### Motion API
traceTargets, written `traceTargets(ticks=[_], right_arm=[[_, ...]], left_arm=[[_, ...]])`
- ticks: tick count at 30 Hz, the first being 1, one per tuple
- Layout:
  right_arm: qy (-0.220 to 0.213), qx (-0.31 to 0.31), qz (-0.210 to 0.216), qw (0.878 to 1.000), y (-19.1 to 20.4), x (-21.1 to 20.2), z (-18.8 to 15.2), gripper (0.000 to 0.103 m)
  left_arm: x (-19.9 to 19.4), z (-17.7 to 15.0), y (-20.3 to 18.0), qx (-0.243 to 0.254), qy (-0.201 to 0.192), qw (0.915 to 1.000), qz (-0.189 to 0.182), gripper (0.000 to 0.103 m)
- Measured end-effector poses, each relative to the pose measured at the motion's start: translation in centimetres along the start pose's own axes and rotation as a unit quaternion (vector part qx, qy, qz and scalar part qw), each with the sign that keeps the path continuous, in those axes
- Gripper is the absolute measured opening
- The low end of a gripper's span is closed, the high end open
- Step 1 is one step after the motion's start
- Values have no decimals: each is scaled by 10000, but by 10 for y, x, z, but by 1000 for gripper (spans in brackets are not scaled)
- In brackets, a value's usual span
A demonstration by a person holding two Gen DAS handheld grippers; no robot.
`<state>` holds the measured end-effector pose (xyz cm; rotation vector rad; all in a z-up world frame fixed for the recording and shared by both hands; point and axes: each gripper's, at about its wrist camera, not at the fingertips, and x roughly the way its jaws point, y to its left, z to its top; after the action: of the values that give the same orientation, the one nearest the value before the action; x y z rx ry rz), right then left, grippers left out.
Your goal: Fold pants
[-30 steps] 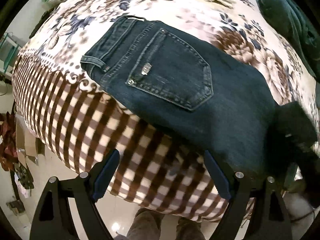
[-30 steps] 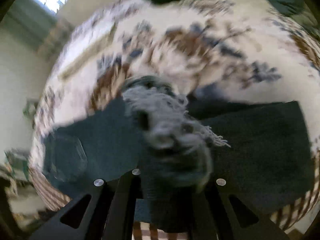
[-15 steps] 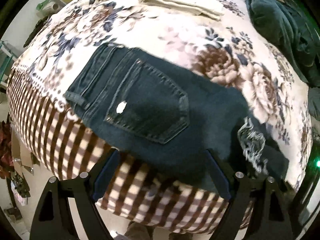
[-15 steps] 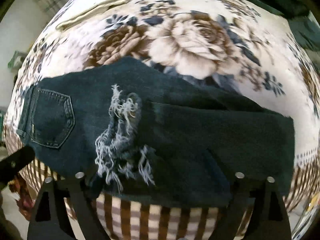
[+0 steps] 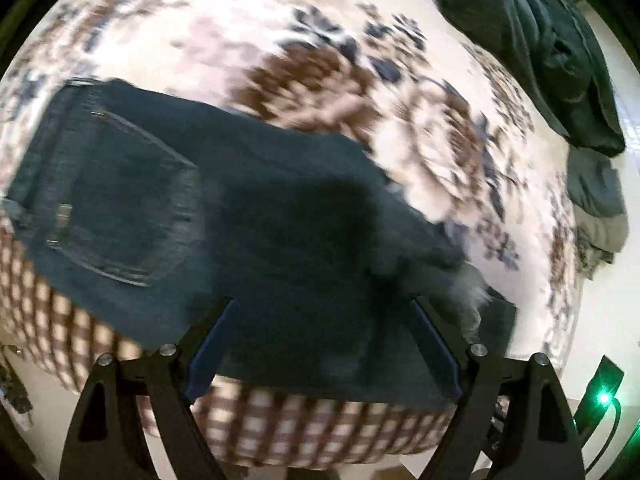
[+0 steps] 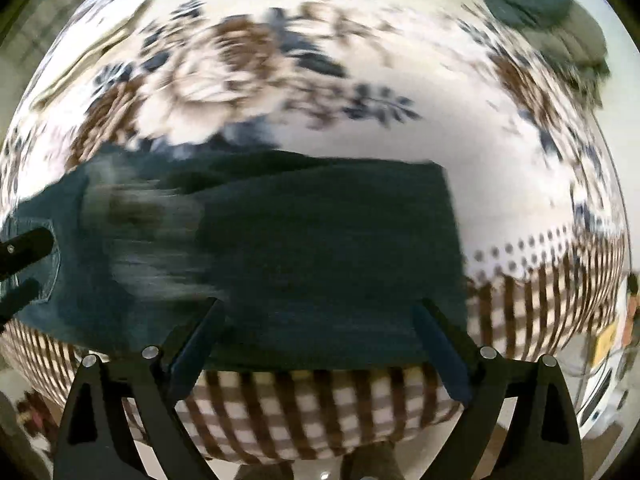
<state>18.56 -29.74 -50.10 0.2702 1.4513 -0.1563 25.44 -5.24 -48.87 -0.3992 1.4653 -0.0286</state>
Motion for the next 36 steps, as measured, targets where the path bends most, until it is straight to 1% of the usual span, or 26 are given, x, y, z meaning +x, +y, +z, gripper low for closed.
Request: traceTargets(ticks=[2, 3, 5, 6, 8, 10, 11, 13, 14, 15, 16, 17, 18, 20, 22, 23, 26, 27, 29, 30, 31, 33, 35, 36], right_arm=[[40, 73, 508, 9987, -8, -5, -2, 97], [-3, 149, 665, 9977, -13, -9, -3, 97], [-46, 174, 427, 9989, -20, -12, -5, 97], [-11, 155, 240, 9996, -24, -9, -6, 97], [98, 208, 51, 9997, -30, 0, -6, 97], [221, 222, -199, 9993, -33, 10, -4, 97], [248, 192, -304, 9990, -34, 14, -3, 97], [240, 99, -475, 9985, -32, 19, -3, 97], [221, 32, -563, 9982, -30, 20, -2, 97], [215, -12, -587, 9980, -28, 21, -2, 97], [221, -28, -550, 9982, -27, 21, -2, 97], [240, -22, -514, 9984, -26, 22, -2, 97], [273, -27, -477, 9985, -25, 22, -2, 97], [314, -43, -412, 9986, -22, 22, -3, 97], [344, -78, -406, 9986, -21, 23, -5, 97], [375, -75, -398, 9985, -22, 24, -6, 97], [437, 9, -298, 9986, -25, 25, -9, 97], [437, 20, -279, 9987, -25, 25, -10, 97], [437, 49, -227, 9988, -25, 24, -10, 97], [449, 58, -211, 9988, -23, 24, -10, 97], [463, 63, -200, 9987, -22, 24, -11, 97], [488, 80, -197, 9986, -20, 25, -10, 97], [514, 119, -231, 9983, -18, 28, -7, 97], [526, 131, -218, 9983, -18, 30, -5, 97]], left_arm=[[5, 0, -8, 27, 63, 9999, -91, 86], [5, -1, -11, 36, 80, 9999, -114, 86], [6, -1, -14, 53, 80, 9999, -91, 86], [8, -1, -14, 63, 103, 9999, -76, 86], [16, 0, -14, 106, 191, 9998, -48, 86], [28, 3, -12, 151, 216, 9995, 197, 86], [38, 4, -11, 207, 287, 9987, 357, 86], [56, 6, -6, 281, 451, 9971, 543, 85], [62, 6, -4, 297, 487, 9971, 508, 83], [65, 5, -1, 320, 425, 9973, 505, 71], [64, 4, 0, 364, 327, 9973, 555, 48], [61, 1, 2, 493, 212, 9965, 640, 36], [59, -2, 5, 577, 198, 9956, 718, 24], [53, -12, 14, 709, 224, 9940, 807, 28], [49, -25, 26, 824, 343, 9916, 941, 28], [44, -31, 33, 798, 392, 9912, 981, 28], [25, -38, 49, 449, 442, 9943, 862, 29], [19, -37, 51, 347, 434, 9951, 816, 30], [7, -31, 51, 62, 367, 9983, 442, 40], [3, -26, 49, -117, 328, 9991, 224, 54], [3, -21, 46, -225, 314, 9993, 25, 66], [14, -14, 38, -328, 465, 9982, -174, 67], [32, -15, 30, -375, 637, 9972, -121, 67], [40, -16, 27, -287, 701, 9971, -14, 67]])
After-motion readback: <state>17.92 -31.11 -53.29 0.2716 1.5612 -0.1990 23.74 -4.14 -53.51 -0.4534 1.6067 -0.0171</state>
